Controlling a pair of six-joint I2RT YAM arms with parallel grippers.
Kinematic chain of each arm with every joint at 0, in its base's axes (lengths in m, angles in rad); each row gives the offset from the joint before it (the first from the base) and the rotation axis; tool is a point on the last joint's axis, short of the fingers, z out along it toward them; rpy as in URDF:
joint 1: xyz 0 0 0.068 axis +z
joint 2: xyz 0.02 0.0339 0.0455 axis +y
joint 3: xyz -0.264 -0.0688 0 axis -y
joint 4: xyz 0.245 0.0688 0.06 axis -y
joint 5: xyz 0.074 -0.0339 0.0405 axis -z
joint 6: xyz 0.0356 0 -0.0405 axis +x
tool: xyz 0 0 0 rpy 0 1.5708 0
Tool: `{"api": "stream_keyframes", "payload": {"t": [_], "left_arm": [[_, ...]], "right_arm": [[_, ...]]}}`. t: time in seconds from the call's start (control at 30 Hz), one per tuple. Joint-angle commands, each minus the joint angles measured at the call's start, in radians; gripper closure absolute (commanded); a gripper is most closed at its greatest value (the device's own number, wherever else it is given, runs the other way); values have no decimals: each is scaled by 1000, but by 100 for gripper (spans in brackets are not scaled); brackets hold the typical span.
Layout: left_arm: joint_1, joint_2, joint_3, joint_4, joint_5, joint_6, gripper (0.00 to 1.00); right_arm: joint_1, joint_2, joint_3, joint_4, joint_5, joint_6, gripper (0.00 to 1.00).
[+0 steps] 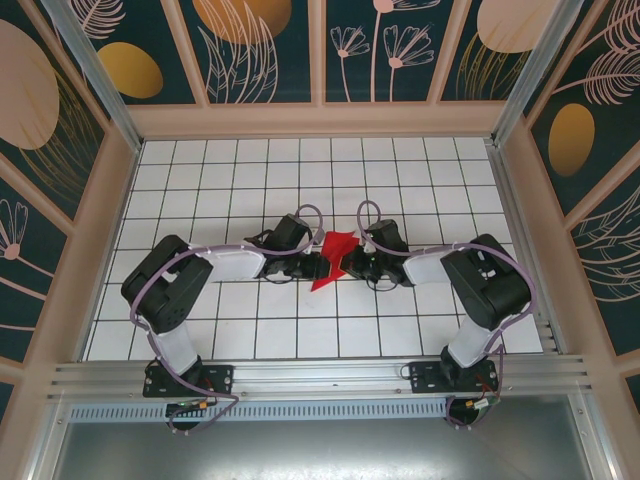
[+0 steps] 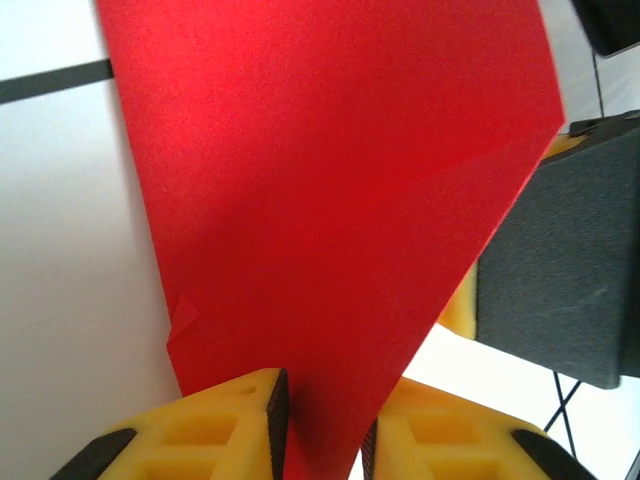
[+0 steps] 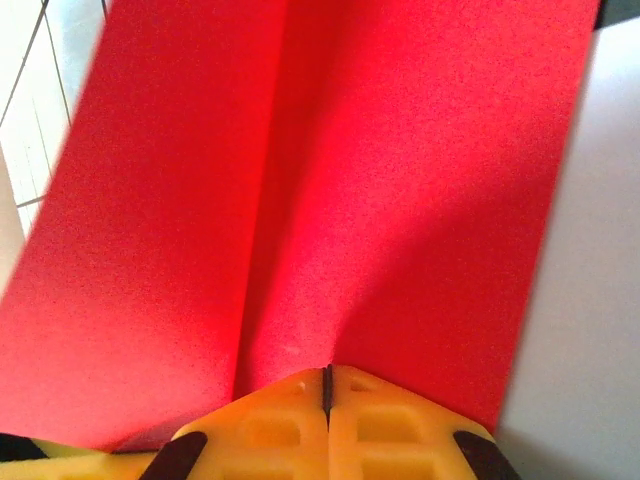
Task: Fold a paper plane with a square sheet of paper (pick it up from the middle)
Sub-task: Fourth fold the wing at the center of the table.
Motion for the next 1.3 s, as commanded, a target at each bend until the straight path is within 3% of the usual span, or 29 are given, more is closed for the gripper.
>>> {"api": "stream_keyframes", "payload": {"t": [0.0, 0.17, 0.6, 0.83, 1.13, 1.27], "left_arm": [[0, -35, -7, 37, 24, -14, 72], [1, -32, -15, 35, 22, -15, 78], [0, -42, -41, 50, 38, -16, 68], [0, -33, -51, 53, 38, -8, 77], [1, -56, -60, 65, 59, 2, 69], [0, -51, -61, 69, 61, 6, 77]], "right_arm": [[10, 26, -16, -4, 16, 15, 100], [10, 23, -9, -19, 19, 5, 100], [10, 38, 10, -45, 20, -8, 100], [10, 35, 16, -57, 22, -13, 99], [10, 35, 24, -72, 27, -18, 99], [10, 36, 25, -72, 28, -21, 99]]}}
